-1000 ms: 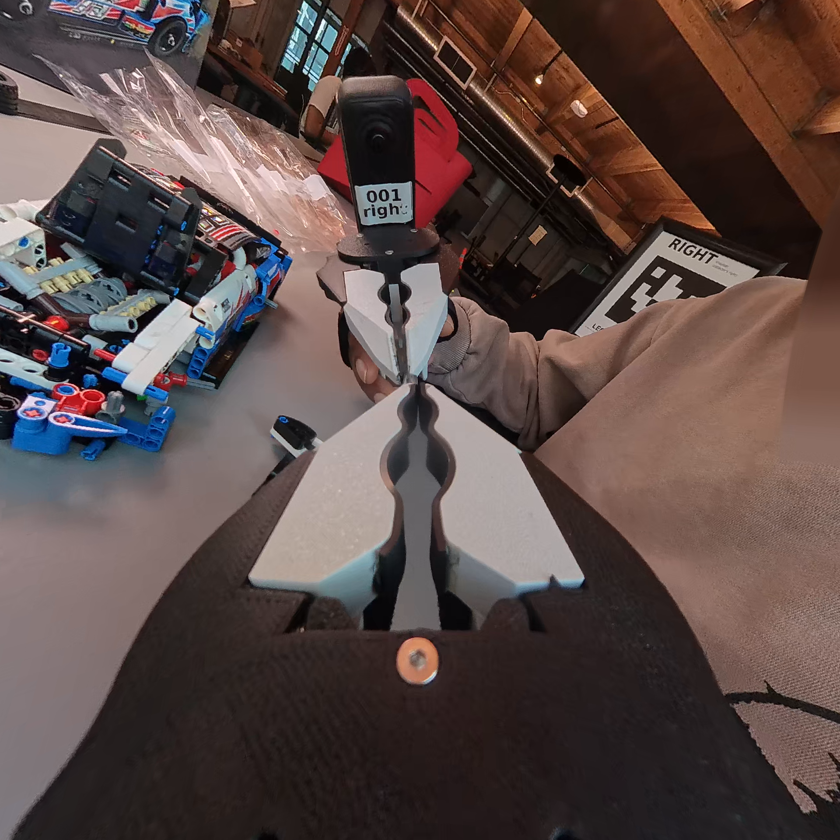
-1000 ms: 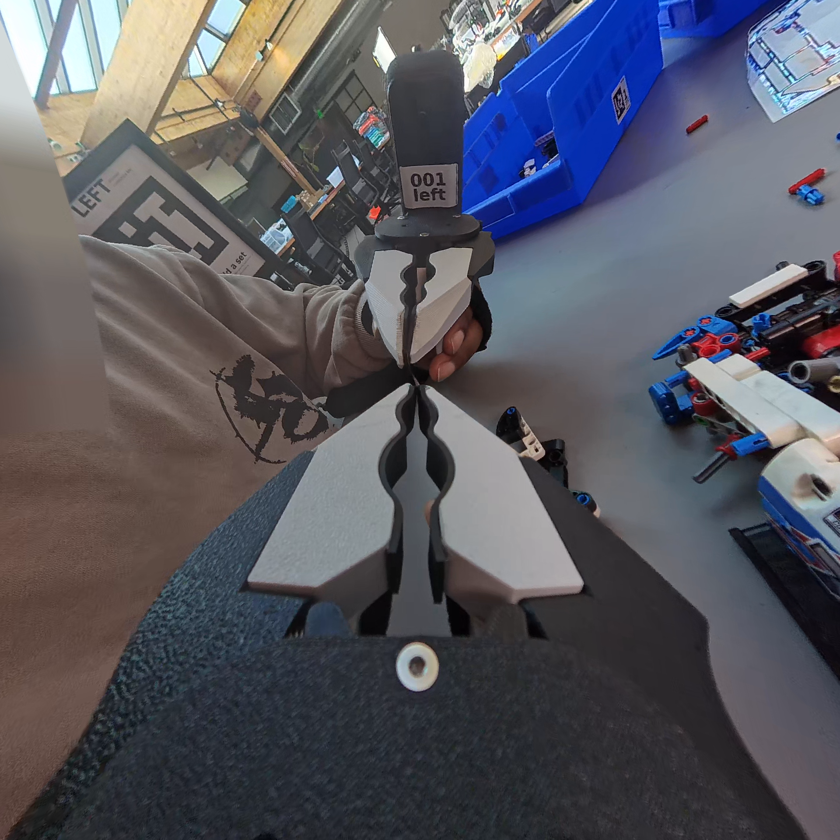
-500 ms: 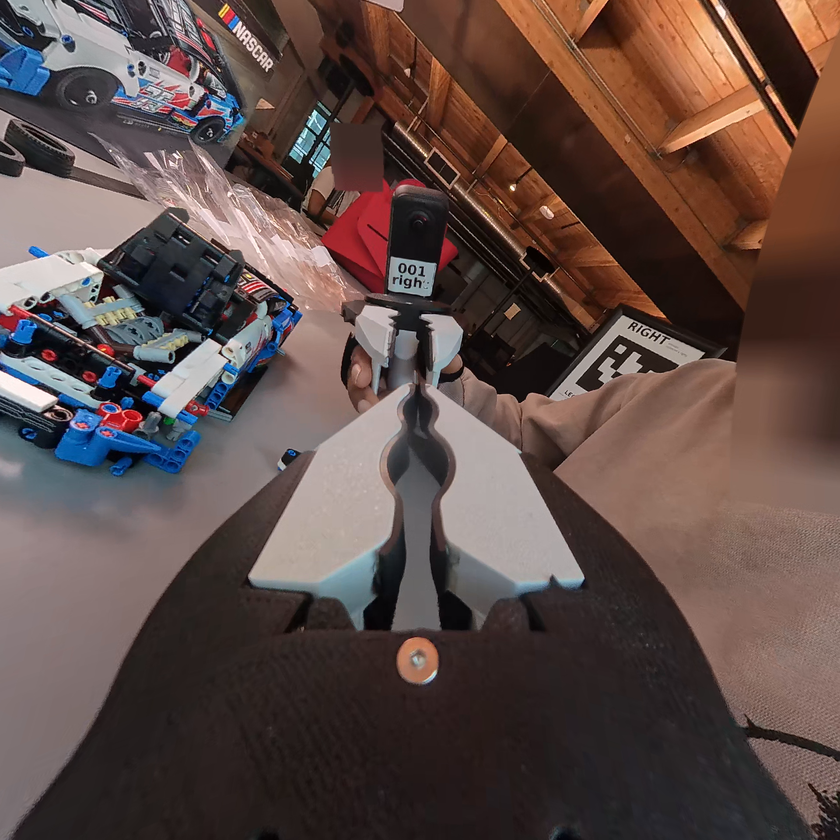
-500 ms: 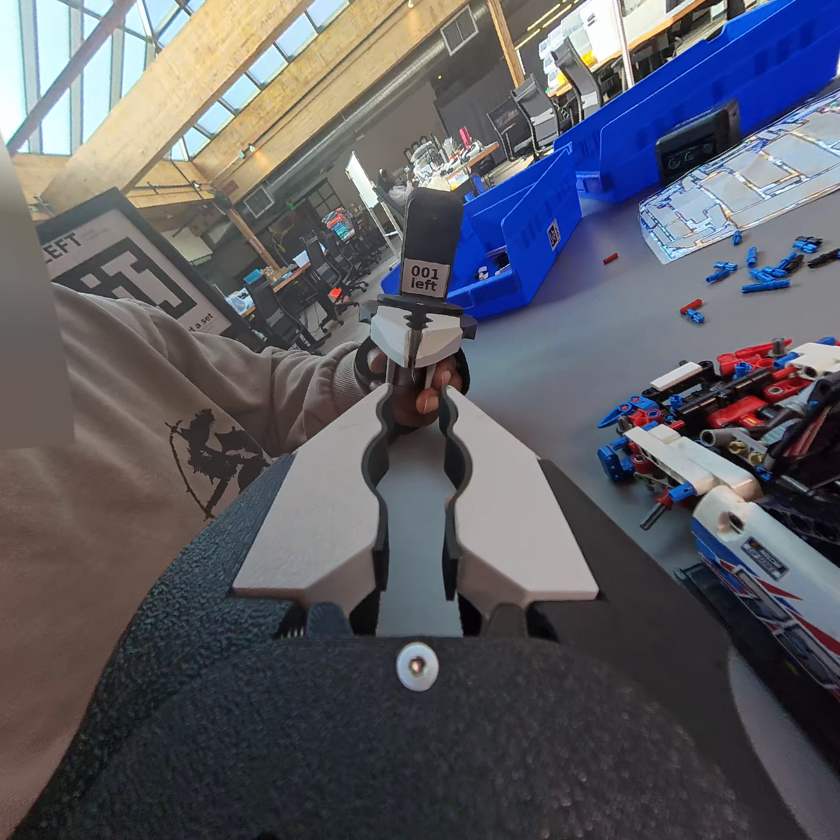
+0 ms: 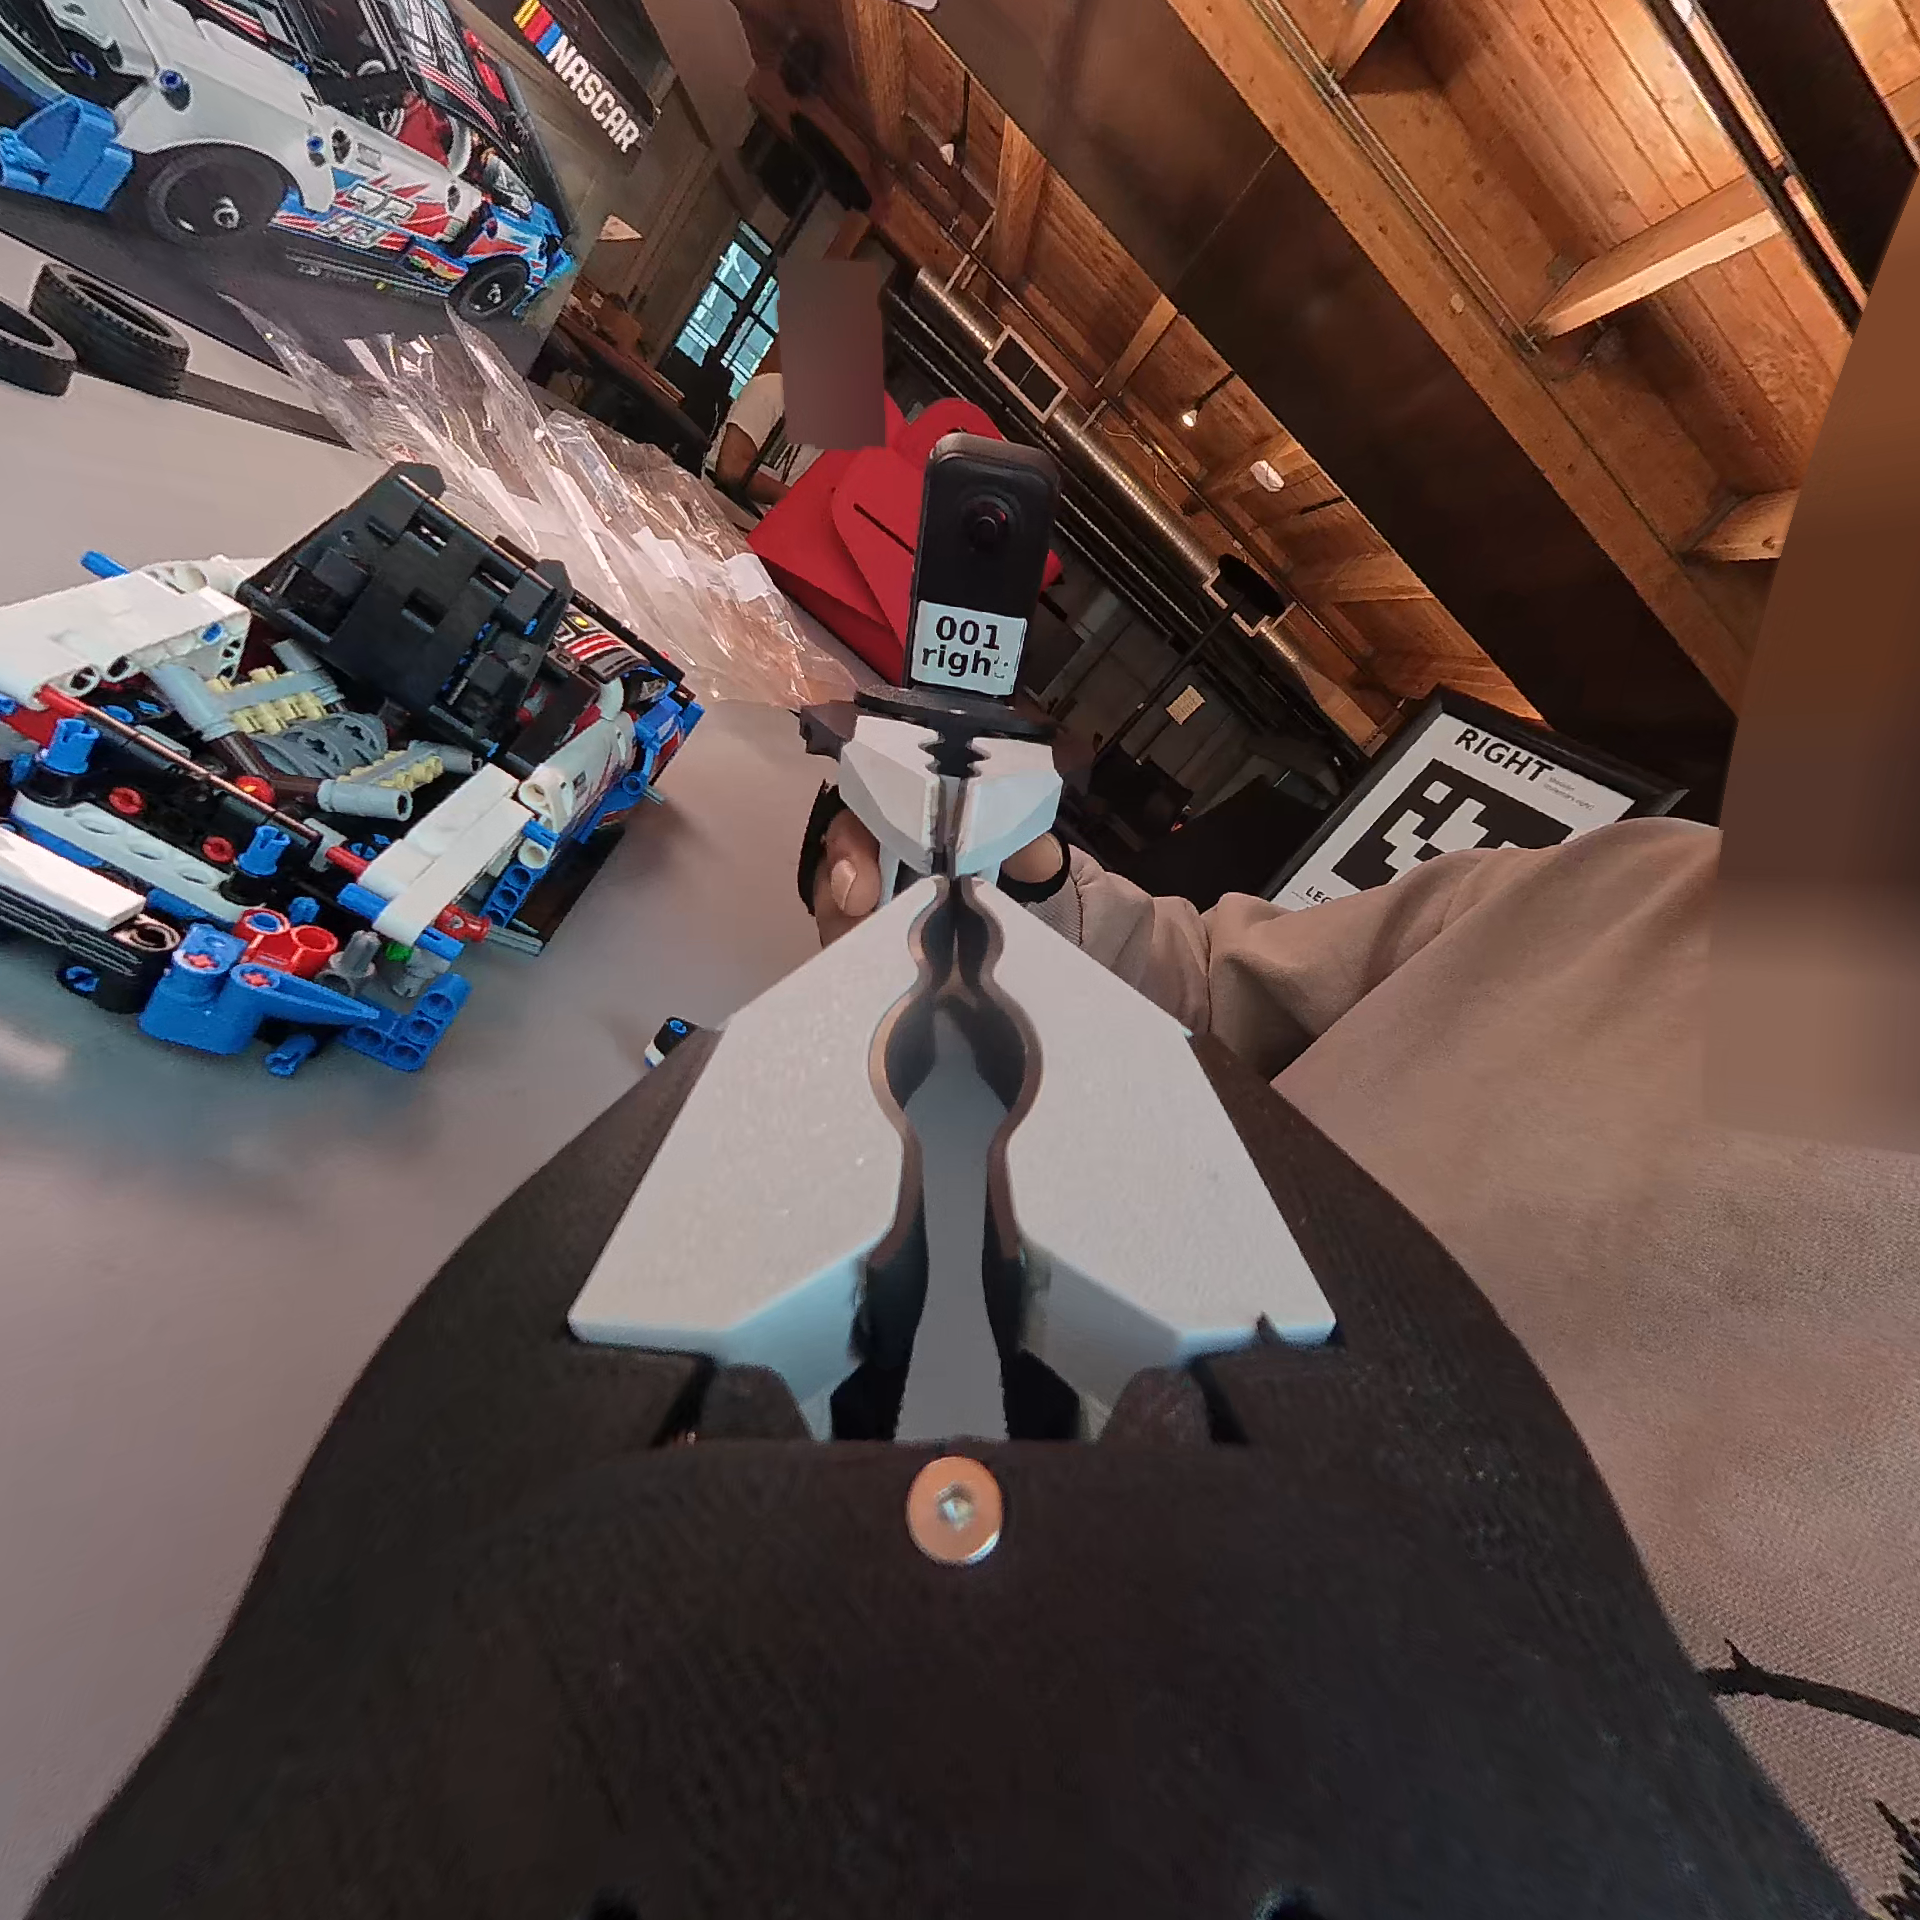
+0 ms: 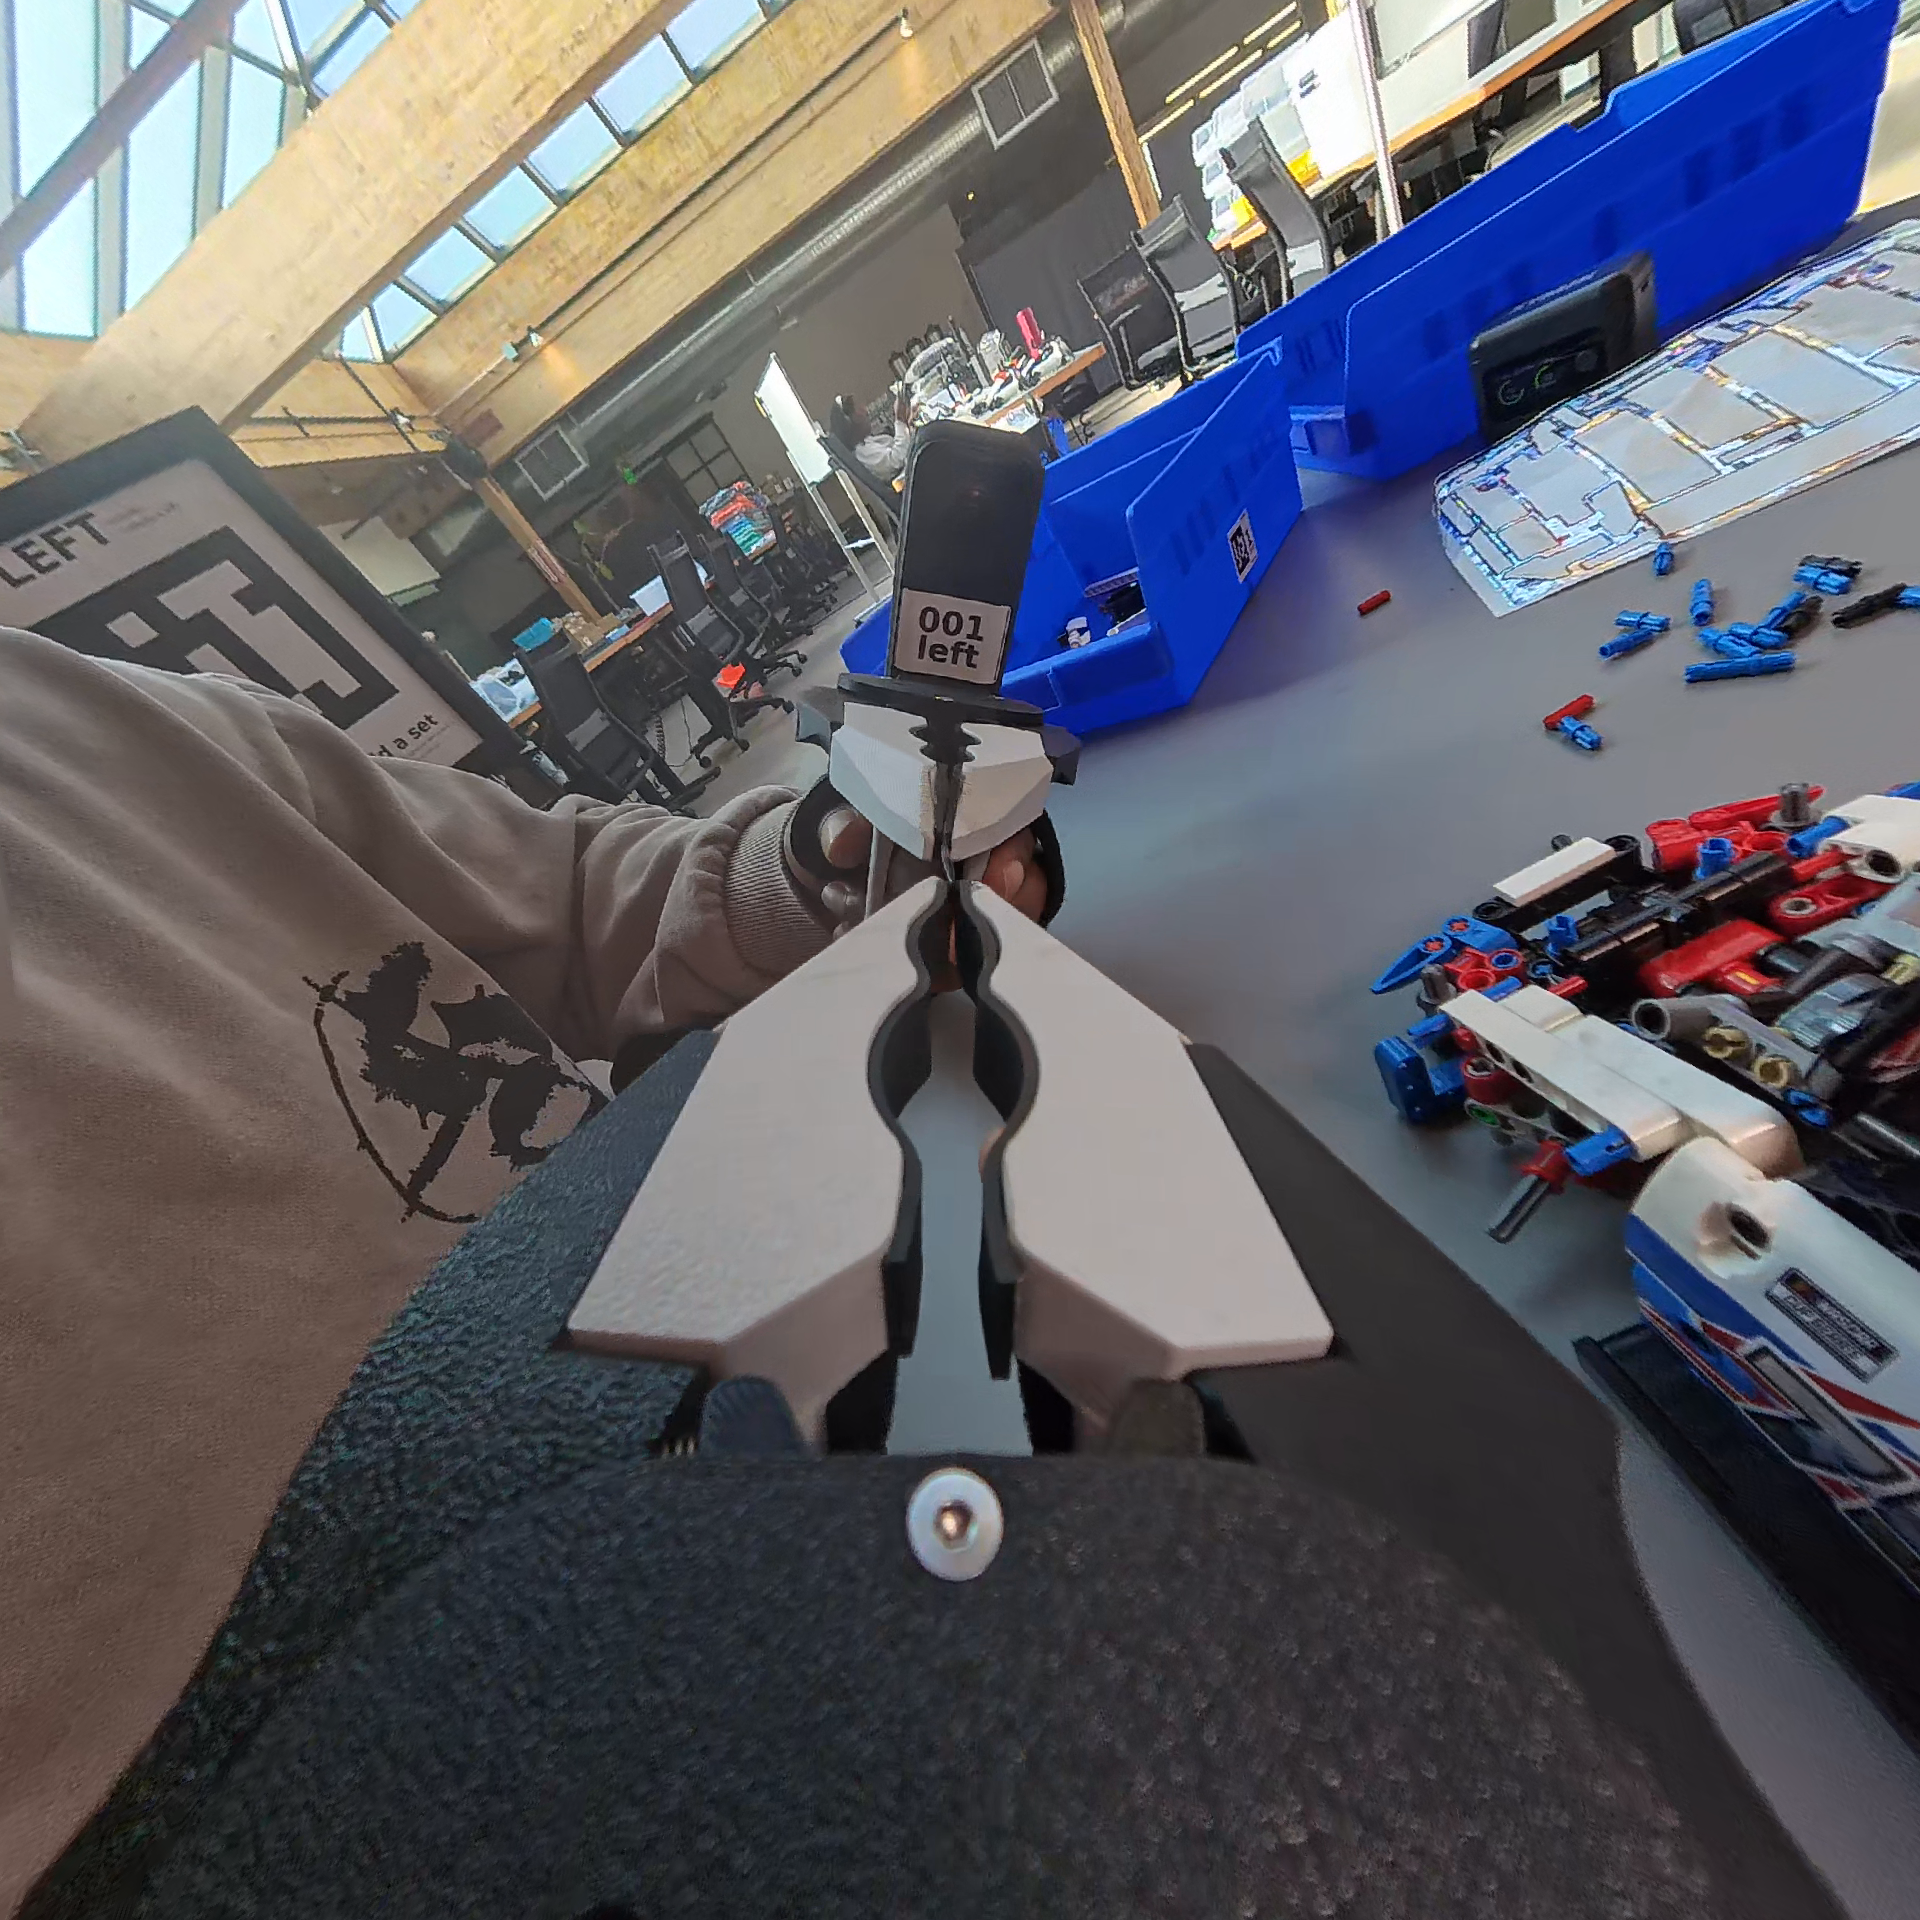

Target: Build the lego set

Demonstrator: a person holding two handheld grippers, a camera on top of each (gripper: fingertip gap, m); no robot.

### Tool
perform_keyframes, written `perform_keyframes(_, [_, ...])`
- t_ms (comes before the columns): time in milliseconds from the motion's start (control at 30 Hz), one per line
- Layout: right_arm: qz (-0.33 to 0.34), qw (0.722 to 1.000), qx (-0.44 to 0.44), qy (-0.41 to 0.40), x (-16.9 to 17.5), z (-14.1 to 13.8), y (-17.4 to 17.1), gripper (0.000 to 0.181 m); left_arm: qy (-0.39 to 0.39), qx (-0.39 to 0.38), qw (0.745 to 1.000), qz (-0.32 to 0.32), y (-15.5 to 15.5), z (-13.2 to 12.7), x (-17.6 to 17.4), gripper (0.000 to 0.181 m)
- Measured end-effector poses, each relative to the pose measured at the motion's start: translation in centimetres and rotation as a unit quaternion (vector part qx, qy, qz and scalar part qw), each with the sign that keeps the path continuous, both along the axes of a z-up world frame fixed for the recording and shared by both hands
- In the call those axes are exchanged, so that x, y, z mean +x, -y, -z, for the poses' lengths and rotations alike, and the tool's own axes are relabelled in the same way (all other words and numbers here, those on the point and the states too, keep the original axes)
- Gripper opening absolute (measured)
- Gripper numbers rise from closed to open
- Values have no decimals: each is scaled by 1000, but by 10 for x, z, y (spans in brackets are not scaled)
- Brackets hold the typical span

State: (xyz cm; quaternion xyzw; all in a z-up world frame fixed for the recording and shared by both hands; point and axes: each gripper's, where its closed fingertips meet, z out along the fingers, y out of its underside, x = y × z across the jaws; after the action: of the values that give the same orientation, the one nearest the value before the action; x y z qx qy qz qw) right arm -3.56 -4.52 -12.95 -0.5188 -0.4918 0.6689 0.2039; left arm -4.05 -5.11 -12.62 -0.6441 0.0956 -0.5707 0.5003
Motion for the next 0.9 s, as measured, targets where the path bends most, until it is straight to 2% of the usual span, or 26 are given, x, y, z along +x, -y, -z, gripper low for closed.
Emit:
perform_keyframes(200, [-5,1000,3,0,3,-2,-1,0,-41,-5,999,-9,-3,7,-1,0])
perform_keyframes(267, [-2,1000,-5,-4,5,-6,-5,0,-98,9,995,-14,-3,12,-3,21])
perform_keyframes(300, [0,1000,-6,-6,7,-8,-8,0,-140,23,990,-13,-1,16,-3,26])
perform_keyframes(367, [2,1000,-4,-10,12,-12,-12,0,-248,36,968,-1,3,37,-4,35])
perform_keyframes(433, [5,1000,0,-7,18,-14,-17,0,-366,32,930,18,8,71,-9,43])
perform_keyframes(533, [-4,1000,4,2,28,-14,-19,0,-471,29,880,53,14,108,-13,45])
perform_keyframes(700, [-22,999,23,11,36,-16,-12,0,-515,83,846,110,8,115,2,59])
perform_keyframes(767, [-23,999,34,13,38,-17,-9,0,-514,96,841,137,6,115,9,60])
perform_keyframes(833, [-21,999,42,14,42,-17,-7,0,-514,100,837,163,6,116,14,58])
perform_keyframes(900, [-17,999,45,15,45,-16,-6,0,-516,99,834,167,3,116,16,47])
